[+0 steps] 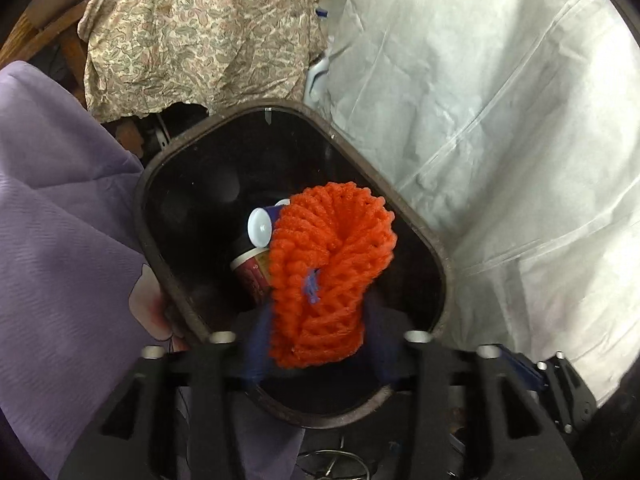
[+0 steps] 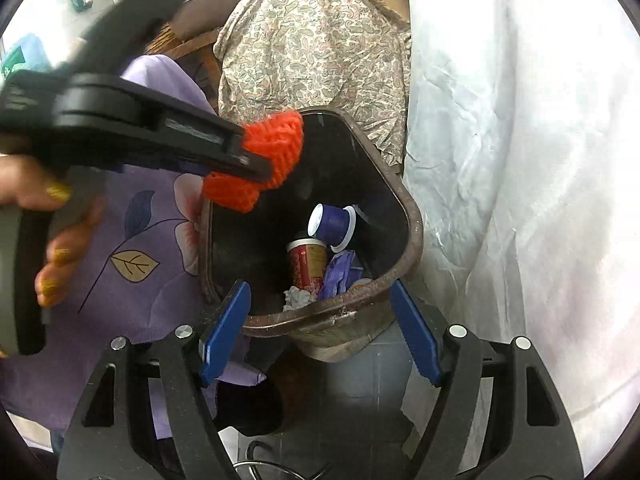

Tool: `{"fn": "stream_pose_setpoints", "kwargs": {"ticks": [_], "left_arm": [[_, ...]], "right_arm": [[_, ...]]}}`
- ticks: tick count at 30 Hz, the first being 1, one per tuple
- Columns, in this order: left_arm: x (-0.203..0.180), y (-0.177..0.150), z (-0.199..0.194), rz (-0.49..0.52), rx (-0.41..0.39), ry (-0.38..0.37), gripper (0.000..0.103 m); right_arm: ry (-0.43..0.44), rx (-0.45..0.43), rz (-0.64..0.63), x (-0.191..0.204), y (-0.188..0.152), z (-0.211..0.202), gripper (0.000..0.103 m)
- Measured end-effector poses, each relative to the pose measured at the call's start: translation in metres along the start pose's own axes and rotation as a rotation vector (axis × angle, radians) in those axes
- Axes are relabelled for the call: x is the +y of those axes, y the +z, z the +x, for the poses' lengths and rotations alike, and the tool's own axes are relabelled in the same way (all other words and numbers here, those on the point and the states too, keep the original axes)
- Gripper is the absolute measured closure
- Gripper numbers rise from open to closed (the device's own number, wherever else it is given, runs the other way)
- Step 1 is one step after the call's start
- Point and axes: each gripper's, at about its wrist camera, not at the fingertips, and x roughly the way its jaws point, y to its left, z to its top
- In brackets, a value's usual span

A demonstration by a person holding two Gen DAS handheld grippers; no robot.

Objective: Collect trash
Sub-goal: 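Carry the net and tissue over the brown bin and open both tools, then move both open tools back from the bin toward the table items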

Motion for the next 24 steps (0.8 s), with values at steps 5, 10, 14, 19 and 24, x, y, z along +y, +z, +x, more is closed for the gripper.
{"fn": "stream_pose_setpoints", "kwargs": {"ticks": [5,10,14,19,24], "left_arm": [[0.002,-0.002,0.002,-0.002,0.0,0.018,0.034],[0.0,-0.001,-0.02,-0.003,-0.092,0.008,0.026],[-0.003,-0.002,-0.049,-0.008,-0.171,-0.011,0.024],[-0.006,-0.009,-0.098,0.007,-0.293,-0.015,0.018],[0.001,-0.027,-0.139,0.036,-0.396,0.021,0.015]], "right_arm": [[-0.012,0.001,0.007,-0.002,-0.002,-0.001,0.03],[-0.024,-0.02,0.015,-0.003,-0.001,-0.007,0.03],[-0.023,-0.038,0.017,-0.004,0.003,-0.015,0.03],[-0.003,-0.058,0.004,0.006,0.012,-0.021,0.03],[0.042,-0.075,-0.014,0.025,0.02,-0.024,0.03]]}}
